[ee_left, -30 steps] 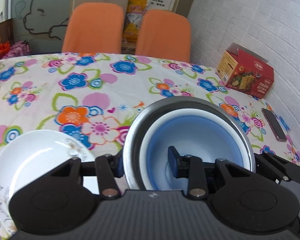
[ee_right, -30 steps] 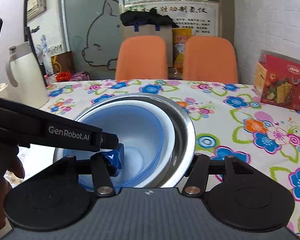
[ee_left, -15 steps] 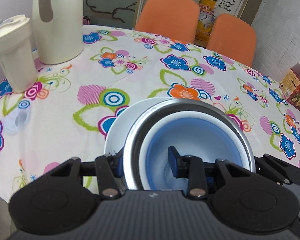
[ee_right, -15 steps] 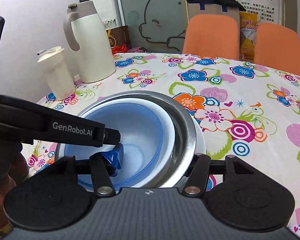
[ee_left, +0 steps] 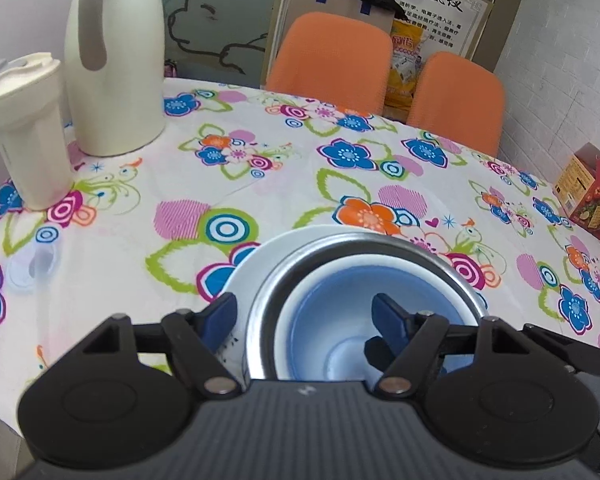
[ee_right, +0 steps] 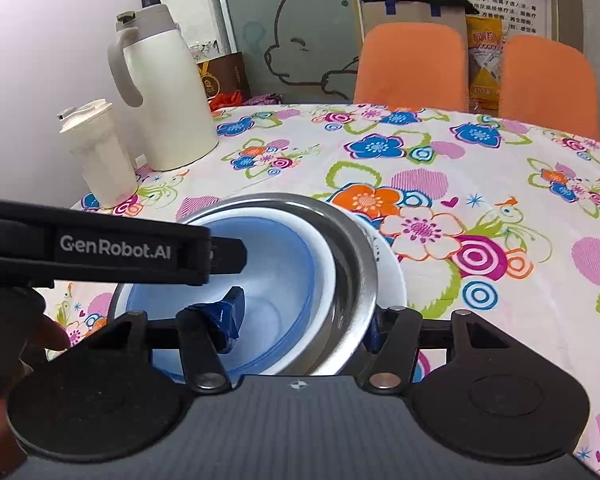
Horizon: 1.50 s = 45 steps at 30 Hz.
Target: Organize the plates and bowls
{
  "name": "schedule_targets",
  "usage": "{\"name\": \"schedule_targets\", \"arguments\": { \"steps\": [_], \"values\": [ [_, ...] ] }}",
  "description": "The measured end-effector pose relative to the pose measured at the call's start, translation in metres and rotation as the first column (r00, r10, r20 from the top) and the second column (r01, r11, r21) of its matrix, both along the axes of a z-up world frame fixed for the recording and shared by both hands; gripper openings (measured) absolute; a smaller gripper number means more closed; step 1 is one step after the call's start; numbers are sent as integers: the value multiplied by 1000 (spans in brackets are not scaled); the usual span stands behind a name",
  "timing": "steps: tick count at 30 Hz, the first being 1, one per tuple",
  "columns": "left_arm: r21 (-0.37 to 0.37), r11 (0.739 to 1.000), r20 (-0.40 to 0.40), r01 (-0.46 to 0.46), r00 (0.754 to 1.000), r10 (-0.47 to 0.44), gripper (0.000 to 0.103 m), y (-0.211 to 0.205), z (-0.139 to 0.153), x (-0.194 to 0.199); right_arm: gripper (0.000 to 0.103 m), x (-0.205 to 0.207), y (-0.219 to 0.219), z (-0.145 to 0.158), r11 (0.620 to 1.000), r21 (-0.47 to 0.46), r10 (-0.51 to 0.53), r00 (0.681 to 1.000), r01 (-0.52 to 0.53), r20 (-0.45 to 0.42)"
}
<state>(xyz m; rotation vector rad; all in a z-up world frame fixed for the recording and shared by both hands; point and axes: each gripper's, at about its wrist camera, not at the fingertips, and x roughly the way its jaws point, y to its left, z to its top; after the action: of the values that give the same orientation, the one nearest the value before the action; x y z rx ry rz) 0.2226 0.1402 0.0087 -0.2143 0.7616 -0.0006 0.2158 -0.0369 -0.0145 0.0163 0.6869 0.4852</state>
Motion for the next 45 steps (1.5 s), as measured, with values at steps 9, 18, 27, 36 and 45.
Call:
{"name": "schedule_targets", "arguments": {
  "steps": [9,18,27,36,45],
  "values": [
    [-35,998,35,-48,998,49,76,10,16,-6,46,-8,-35,27,990,109,-102,989,90,108],
    [-3,999,95,54,994,-53,77,-31,34,-16,47,-13,-84,23,964,150,-231,971,219,66],
    [10,983,71,182,981,-182,79,-76,29,-42,49,-31,-116,13,952,104,-296,953,289,66],
    [50,972,58,231,971,-234,95,-115,-6,-108,51,-78,-137,9,920,108,-388,916,377,106],
    [161,964,-3,213,977,-215,95,-130,-59,-170,54,-151,-134,-29,924,94,-379,922,372,80]
  ]
}}
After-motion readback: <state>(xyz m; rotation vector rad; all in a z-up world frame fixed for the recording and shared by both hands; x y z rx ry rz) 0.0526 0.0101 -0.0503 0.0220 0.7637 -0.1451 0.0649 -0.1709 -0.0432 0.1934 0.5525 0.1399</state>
